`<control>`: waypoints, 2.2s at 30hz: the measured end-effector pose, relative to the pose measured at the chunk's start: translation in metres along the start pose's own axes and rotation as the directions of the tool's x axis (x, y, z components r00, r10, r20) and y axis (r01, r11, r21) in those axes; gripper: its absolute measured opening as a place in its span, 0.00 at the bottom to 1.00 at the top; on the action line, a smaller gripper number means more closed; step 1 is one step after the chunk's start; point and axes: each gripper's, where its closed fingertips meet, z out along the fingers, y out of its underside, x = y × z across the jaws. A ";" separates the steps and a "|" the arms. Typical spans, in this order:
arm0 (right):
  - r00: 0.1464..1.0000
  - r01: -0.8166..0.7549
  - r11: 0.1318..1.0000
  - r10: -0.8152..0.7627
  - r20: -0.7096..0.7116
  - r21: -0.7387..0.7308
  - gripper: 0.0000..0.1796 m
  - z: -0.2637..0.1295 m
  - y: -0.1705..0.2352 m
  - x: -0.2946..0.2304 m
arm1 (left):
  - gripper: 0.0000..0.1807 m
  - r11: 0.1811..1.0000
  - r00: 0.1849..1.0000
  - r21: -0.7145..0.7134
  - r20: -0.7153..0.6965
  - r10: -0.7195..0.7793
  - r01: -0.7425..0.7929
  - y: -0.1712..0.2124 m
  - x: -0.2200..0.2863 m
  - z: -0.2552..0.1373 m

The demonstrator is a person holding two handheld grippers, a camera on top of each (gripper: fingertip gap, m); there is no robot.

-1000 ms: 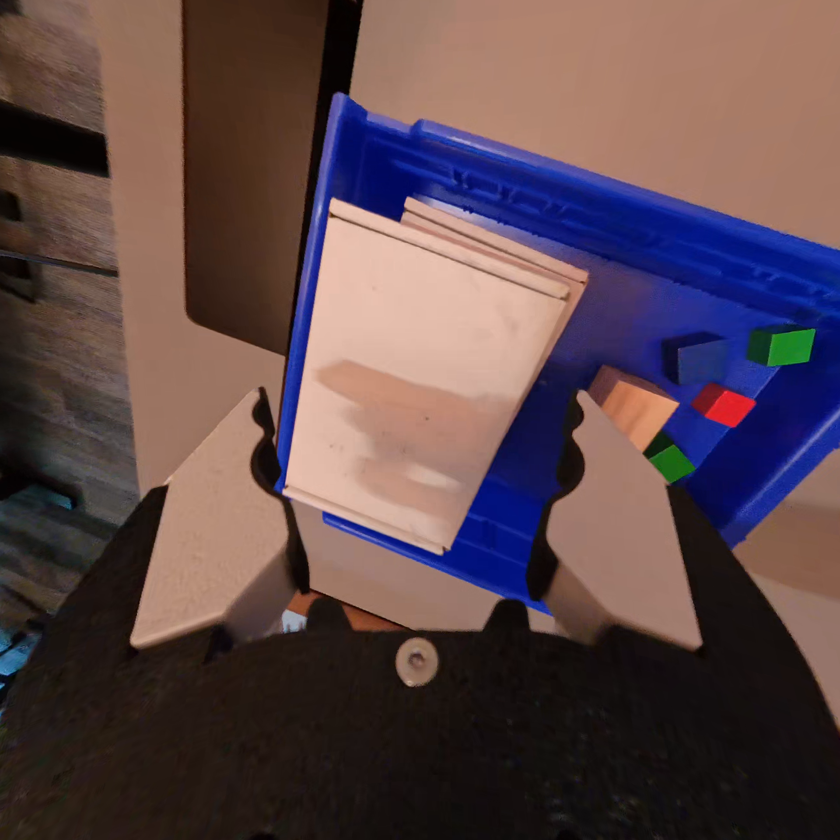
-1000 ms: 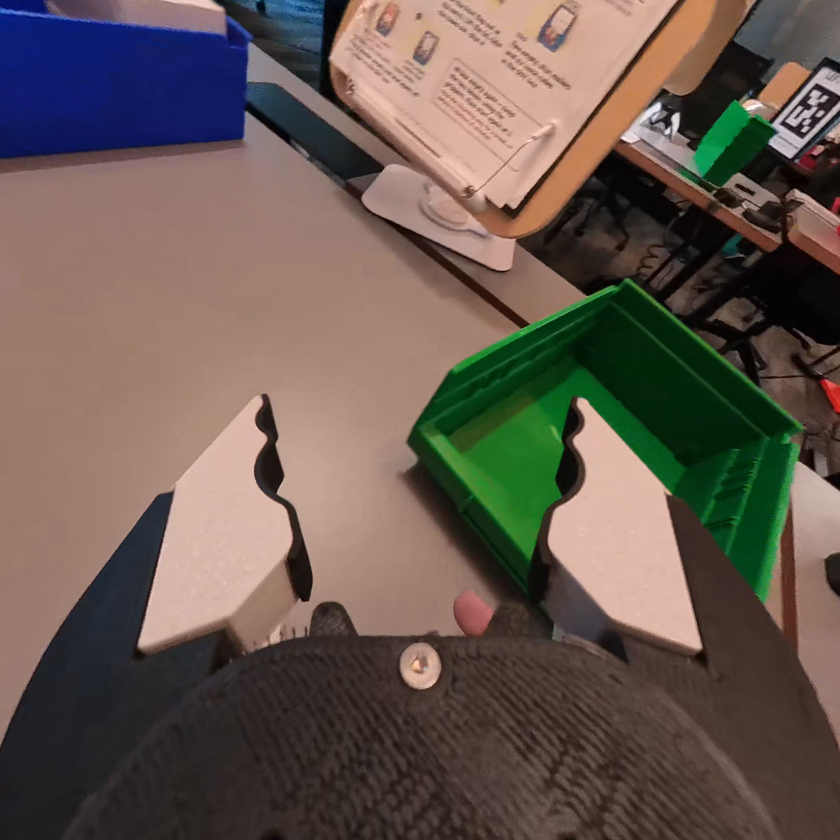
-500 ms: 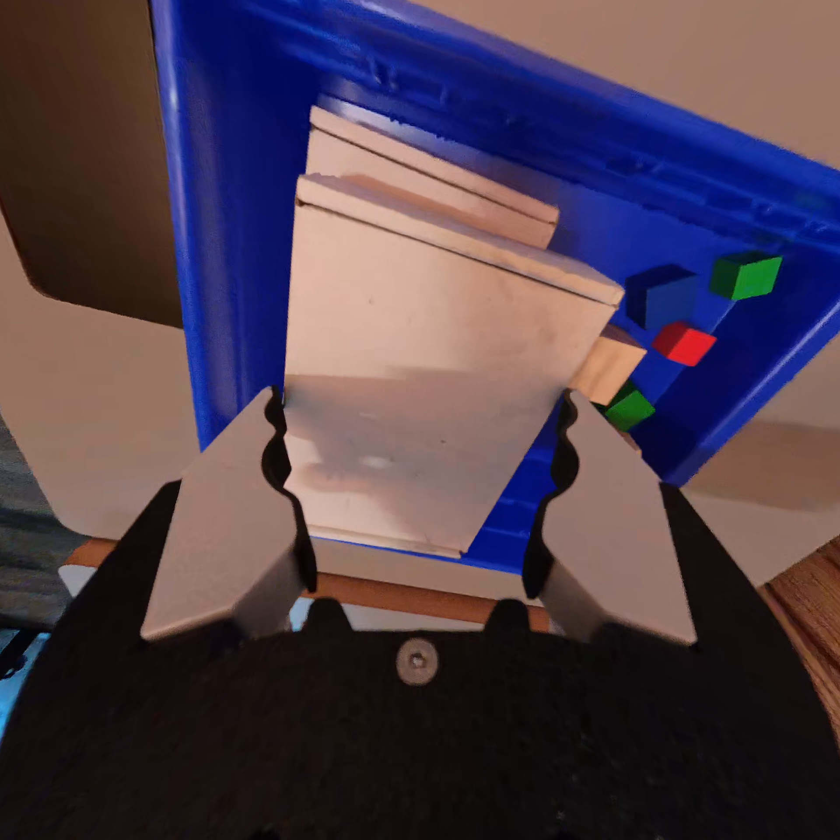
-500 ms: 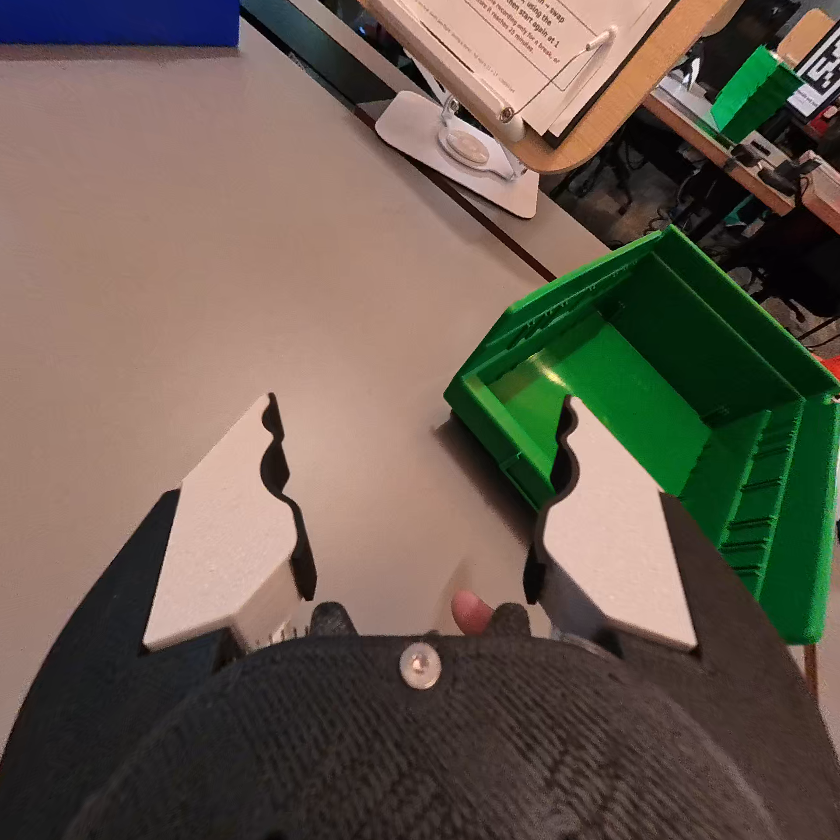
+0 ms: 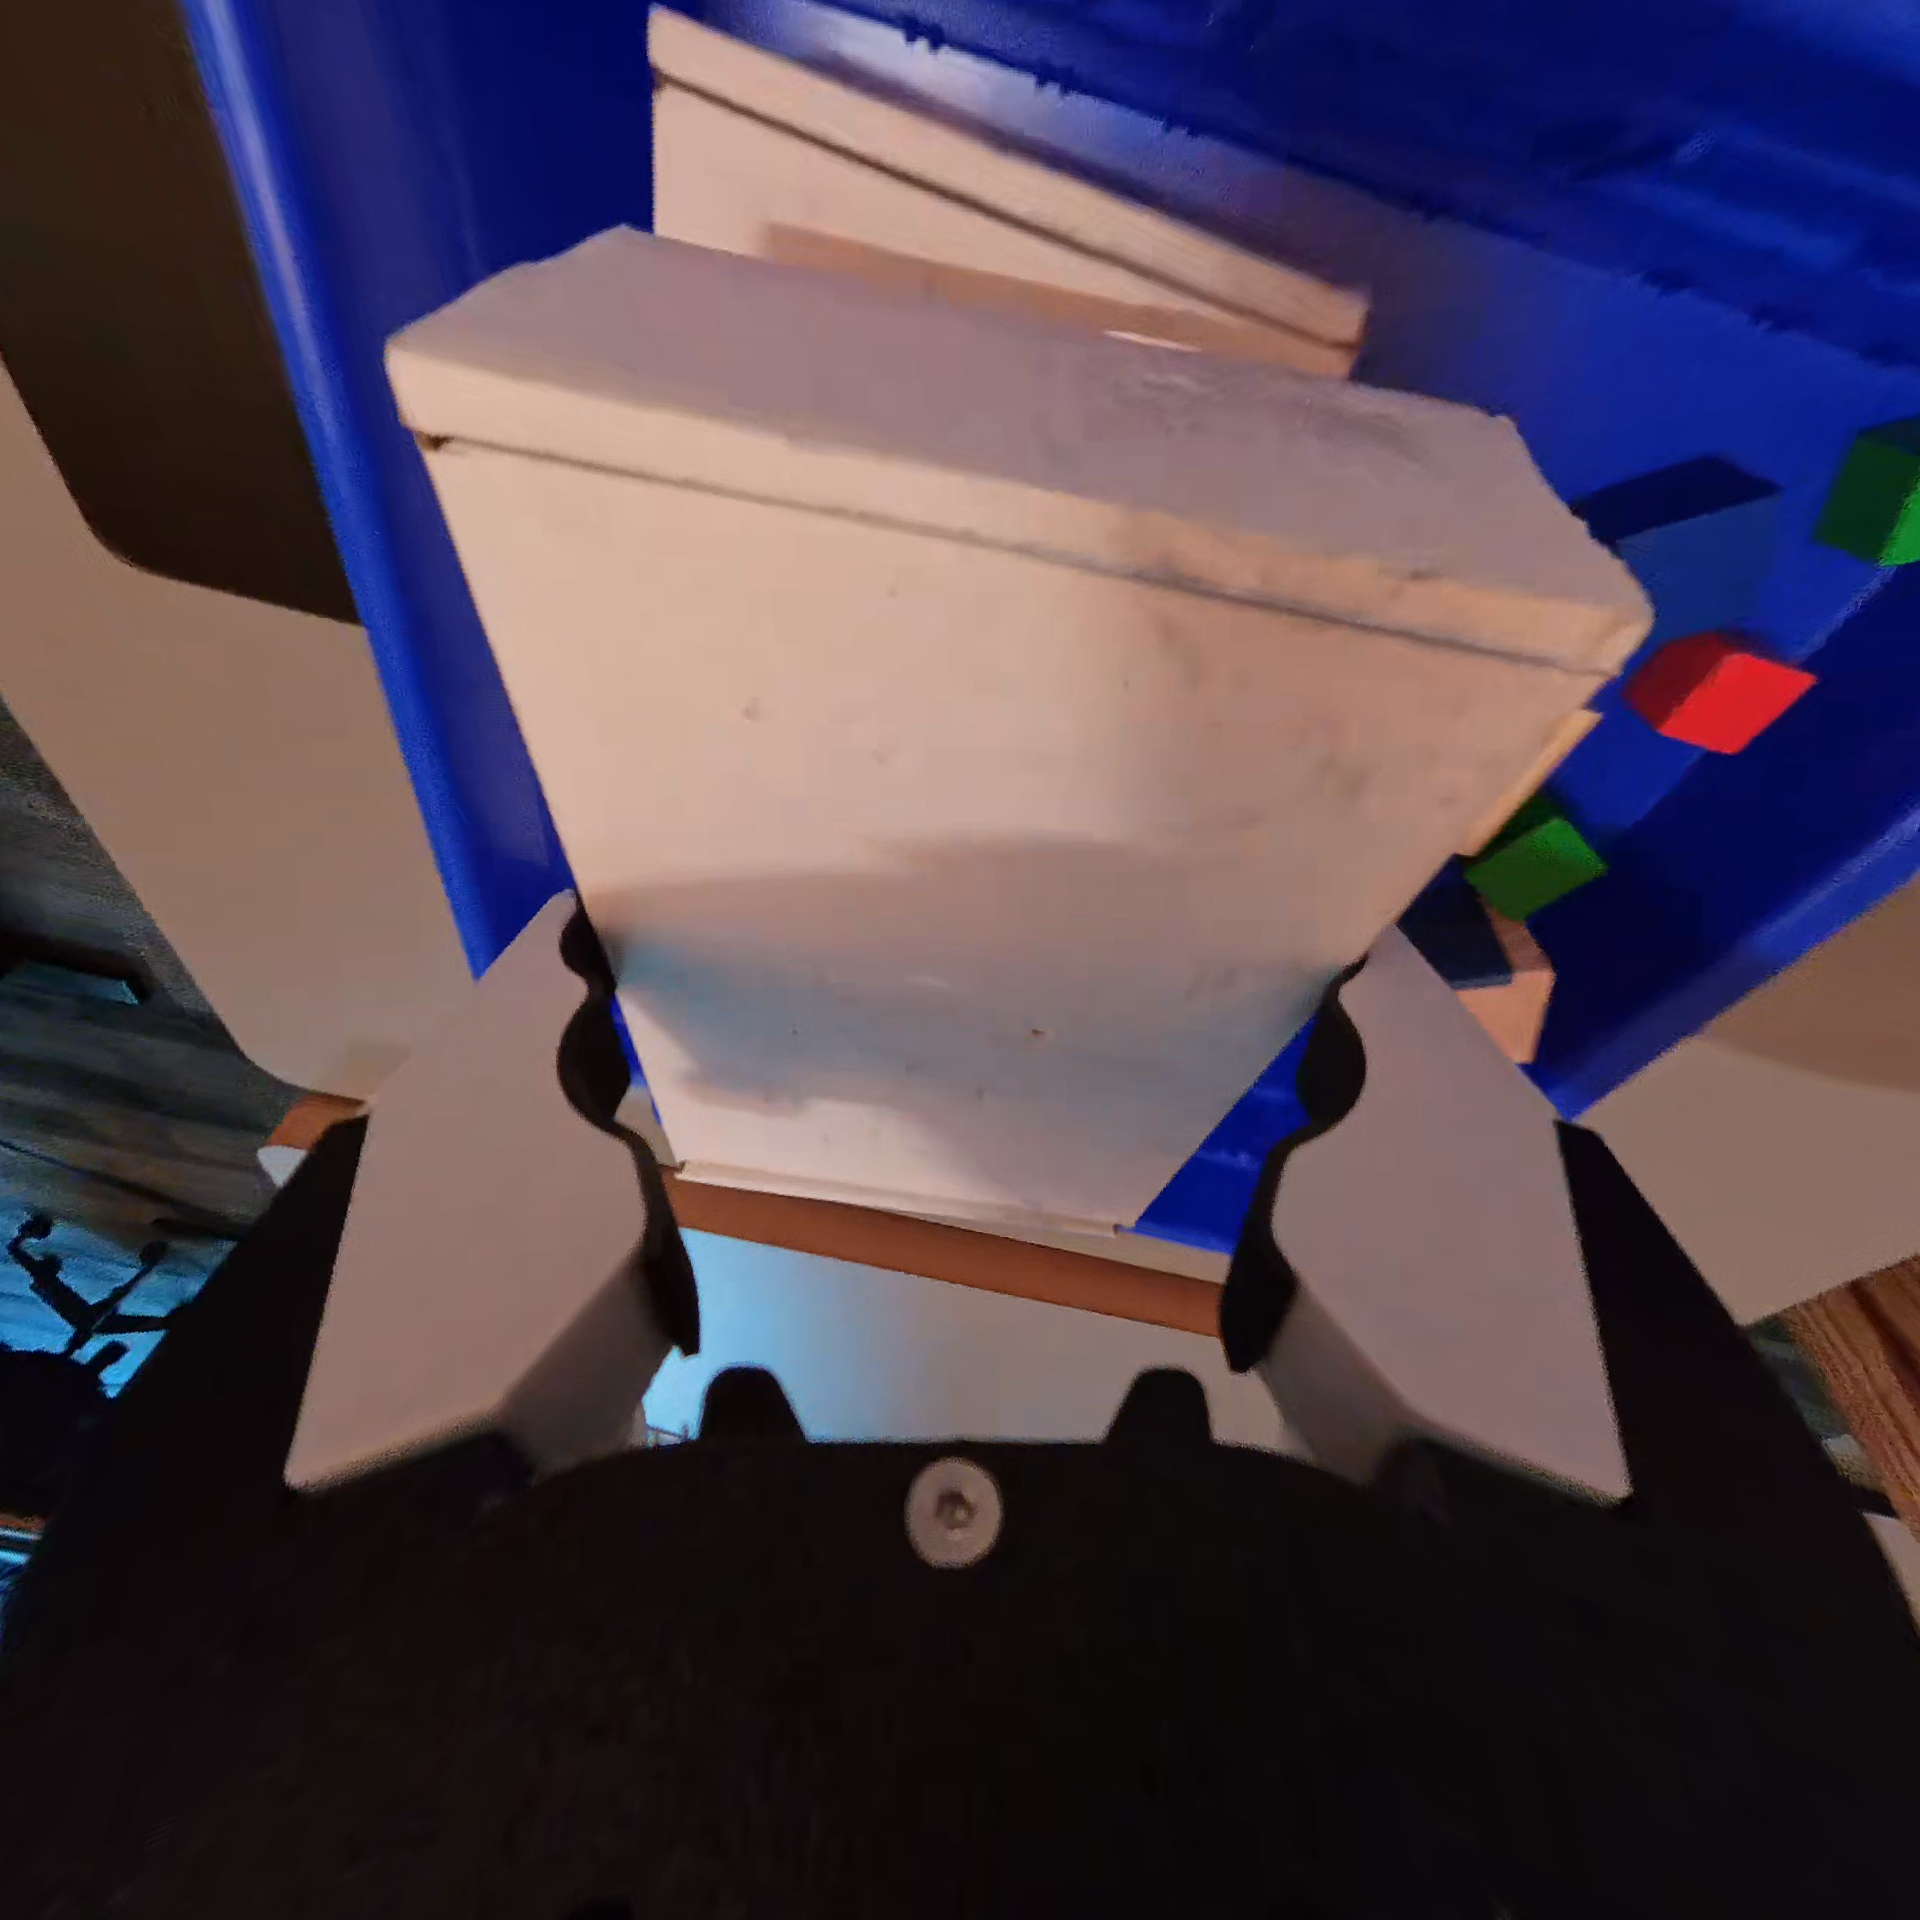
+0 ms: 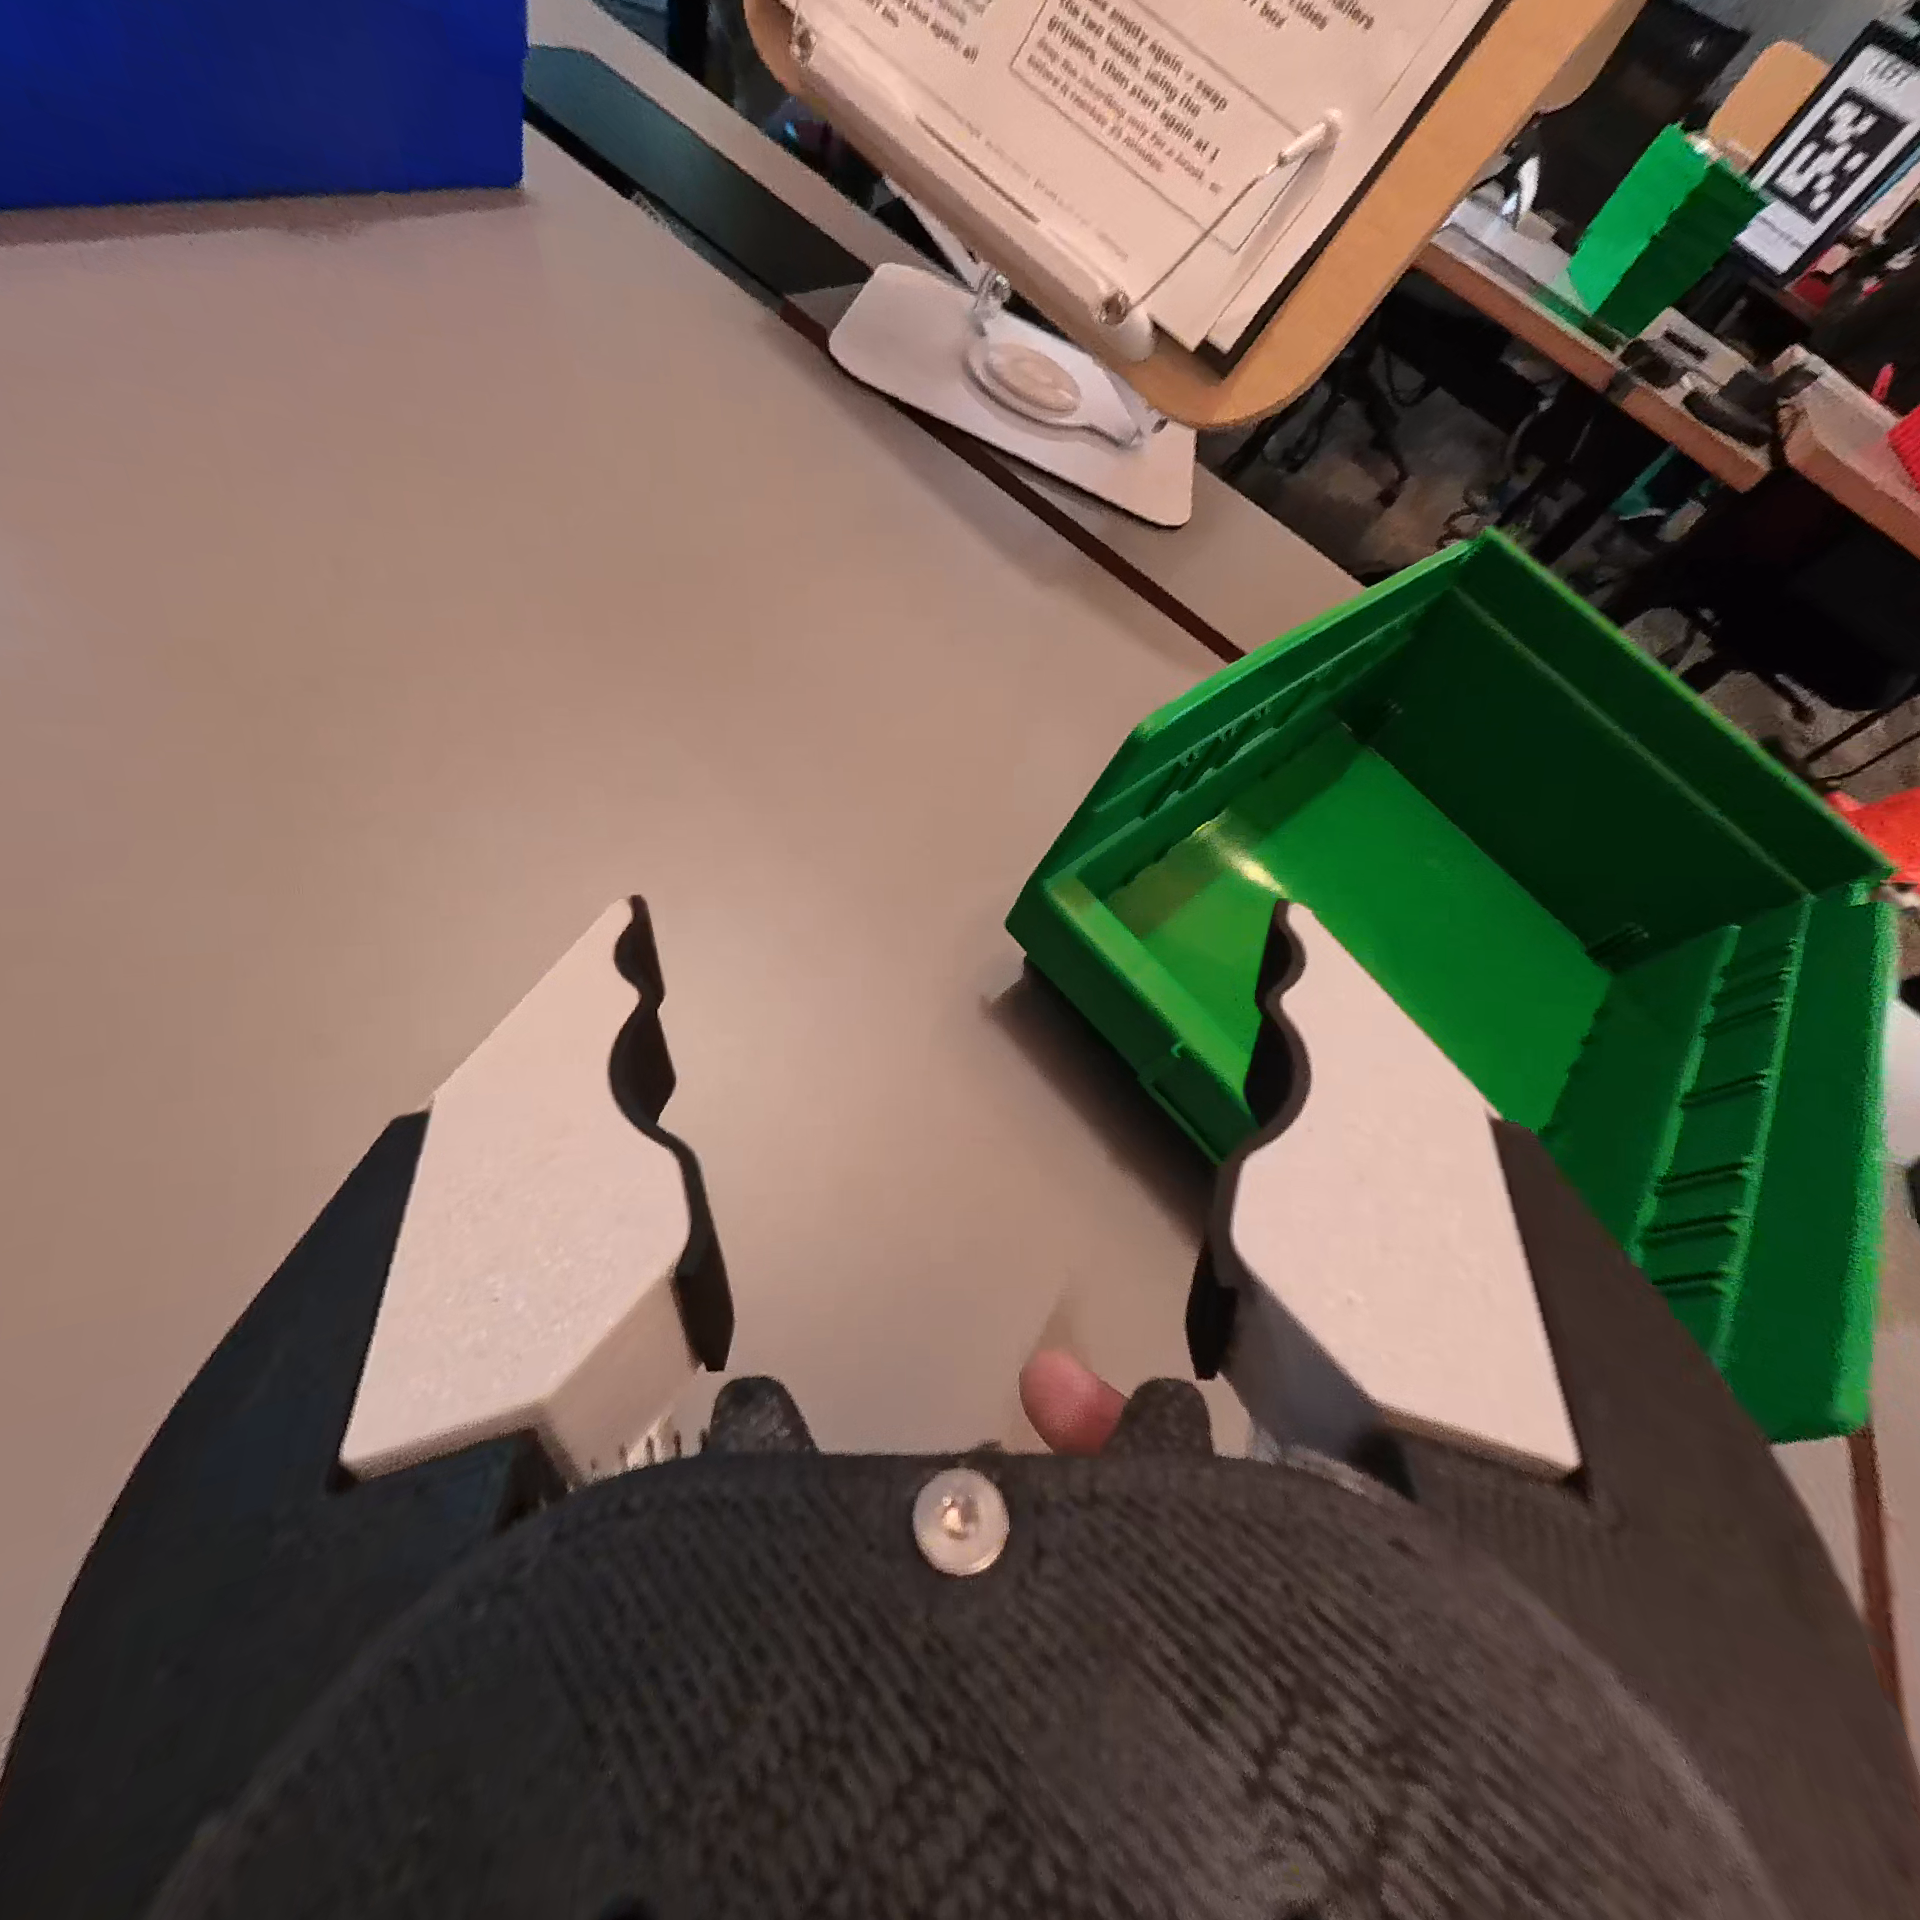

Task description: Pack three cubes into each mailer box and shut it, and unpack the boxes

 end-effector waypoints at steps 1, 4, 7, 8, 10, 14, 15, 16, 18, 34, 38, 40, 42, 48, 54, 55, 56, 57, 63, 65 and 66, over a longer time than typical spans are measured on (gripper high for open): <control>1.000 0.006 1.000 -0.005 -0.010 0.008 0.63 -0.003 -0.003 0.001 | 0.73 1.000 1.000 0.008 0.000 -0.008 0.008 -0.001 0.002 -0.010; 0.999 0.031 0.999 -0.031 -0.017 0.027 0.62 -0.012 -0.010 0.000 | 0.72 0.999 0.999 0.031 0.027 -0.019 0.018 -0.006 0.013 -0.050; 0.998 0.056 0.998 -0.055 -0.031 0.040 0.62 -0.022 -0.015 0.000 | 0.72 0.998 0.999 0.058 0.046 -0.014 0.012 -0.018 0.039 -0.094; 0.998 0.059 0.997 -0.058 -0.034 0.052 0.61 -0.026 -0.018 0.000 | 0.72 0.998 0.999 0.067 0.052 -0.004 0.000 -0.025 0.052 -0.108; 0.998 0.051 0.995 -0.047 -0.042 0.086 0.60 -0.033 -0.026 0.002 | 0.72 0.996 0.998 0.083 0.057 0.011 -0.015 -0.042 0.081 -0.131; 1.000 0.009 0.988 -0.005 -0.026 0.157 0.58 -0.050 -0.041 -0.001 | 0.72 0.994 0.996 0.104 0.073 -0.042 0.034 -0.097 0.153 -0.150; 1.000 0.008 0.985 -0.004 -0.023 0.171 0.58 -0.055 -0.044 -0.002 | 0.73 0.994 0.997 0.111 0.068 -0.019 0.011 -0.114 0.178 -0.147; 1.000 0.011 0.983 -0.007 -0.023 0.185 0.58 -0.060 -0.047 -0.002 | 0.73 0.992 0.998 0.128 0.057 0.008 -0.016 -0.133 0.203 -0.142; 0.999 0.003 0.977 0.006 -0.042 0.214 0.57 -0.070 -0.054 0.001 | 0.72 0.987 0.999 0.155 0.023 0.039 -0.042 -0.169 0.250 -0.126; 0.969 0.172 0.976 -0.143 -0.201 0.132 0.47 -0.077 -0.026 0.025 | 0.72 0.986 0.996 0.150 0.060 0.068 -0.076 -0.298 0.334 -0.027; 0.979 0.135 0.983 -0.114 -0.169 0.121 0.47 -0.068 -0.017 0.024 | 0.72 0.976 0.996 0.203 0.058 0.073 -0.083 -0.305 0.334 -0.019; 0.978 0.148 0.983 -0.129 -0.164 0.110 0.48 -0.066 -0.015 0.023 | 0.72 0.964 0.994 0.250 0.067 0.081 -0.095 -0.307 0.334 -0.019; 0.974 0.159 0.983 -0.141 -0.175 0.093 0.48 -0.063 -0.013 0.025 | 0.73 0.952 0.994 0.290 0.074 0.081 -0.099 -0.308 0.334 -0.019; 0.974 0.167 0.982 -0.152 -0.168 0.083 0.48 -0.059 -0.012 0.022 | 0.66 0.881 0.997 0.466 0.053 0.064 -0.082 -0.316 0.335 -0.035; 0.974 0.190 0.975 -0.172 -0.150 0.113 0.48 -0.058 -0.017 0.015 | 0.29 0.657 0.990 0.744 -0.138 -0.021 0.118 -0.307 0.320 -0.097; 0.973 0.205 0.969 -0.187 -0.134 0.137 0.48 -0.058 -0.021 0.010 | 0.13 0.613 0.986 0.775 -0.164 -0.037 0.152 -0.304 0.313 -0.102; 0.970 0.232 0.958 -0.216 -0.108 0.167 0.49 -0.059 -0.027 0.001 | 0.01 0.574 0.980 0.798 -0.194 -0.049 0.186 -0.302 0.307 -0.104; 0.962 0.272 0.941 -0.261 -0.078 0.202 0.50 -0.060 -0.034 -0.011 | 0.00 0.549 0.972 0.806 -0.229 -0.057 0.222 -0.299 0.302 -0.102; 0.840 0.513 0.809 -0.542 0.026 0.287 0.51 -0.049 -0.051 -0.086 | 0.00 0.533 0.923 0.765 -0.374 -0.088 0.360 -0.294 0.291 -0.066; 0.787 0.577 0.764 -0.615 0.053 0.288 0.51 -0.039 -0.049 -0.108 | 0.00 0.513 0.912 0.766 -0.400 -0.091 0.387 -0.297 0.287 -0.064; 0.757 0.605 0.740 -0.649 0.074 0.293 0.51 -0.035 -0.046 -0.120 | 0.00 0.503 0.906 0.767 -0.414 -0.085 0.397 -0.299 0.286 -0.064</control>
